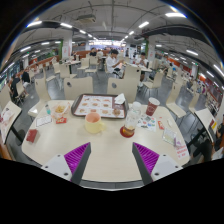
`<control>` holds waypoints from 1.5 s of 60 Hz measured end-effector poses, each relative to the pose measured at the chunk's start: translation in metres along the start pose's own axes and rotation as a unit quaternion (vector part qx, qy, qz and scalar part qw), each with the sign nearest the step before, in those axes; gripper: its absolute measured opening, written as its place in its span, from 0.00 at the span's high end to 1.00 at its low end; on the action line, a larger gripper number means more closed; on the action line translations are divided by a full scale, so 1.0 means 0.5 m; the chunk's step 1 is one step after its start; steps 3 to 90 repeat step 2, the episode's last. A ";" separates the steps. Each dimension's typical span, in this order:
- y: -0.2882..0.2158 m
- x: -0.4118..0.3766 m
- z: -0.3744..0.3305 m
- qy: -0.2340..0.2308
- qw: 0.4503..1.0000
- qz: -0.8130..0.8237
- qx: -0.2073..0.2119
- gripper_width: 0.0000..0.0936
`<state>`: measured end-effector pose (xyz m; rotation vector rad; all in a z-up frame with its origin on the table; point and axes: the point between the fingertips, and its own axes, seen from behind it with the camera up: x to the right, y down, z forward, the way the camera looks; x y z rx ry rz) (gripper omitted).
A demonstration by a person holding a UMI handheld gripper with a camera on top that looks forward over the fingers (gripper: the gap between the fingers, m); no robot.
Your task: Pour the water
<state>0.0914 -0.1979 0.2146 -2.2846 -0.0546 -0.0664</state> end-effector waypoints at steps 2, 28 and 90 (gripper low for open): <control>-0.003 0.000 -0.001 0.000 1.000 0.003 0.001 0.10; -0.003 0.000 -0.001 0.000 1.000 0.003 0.001 0.10; -0.003 0.000 -0.001 0.000 1.000 0.003 0.001 0.10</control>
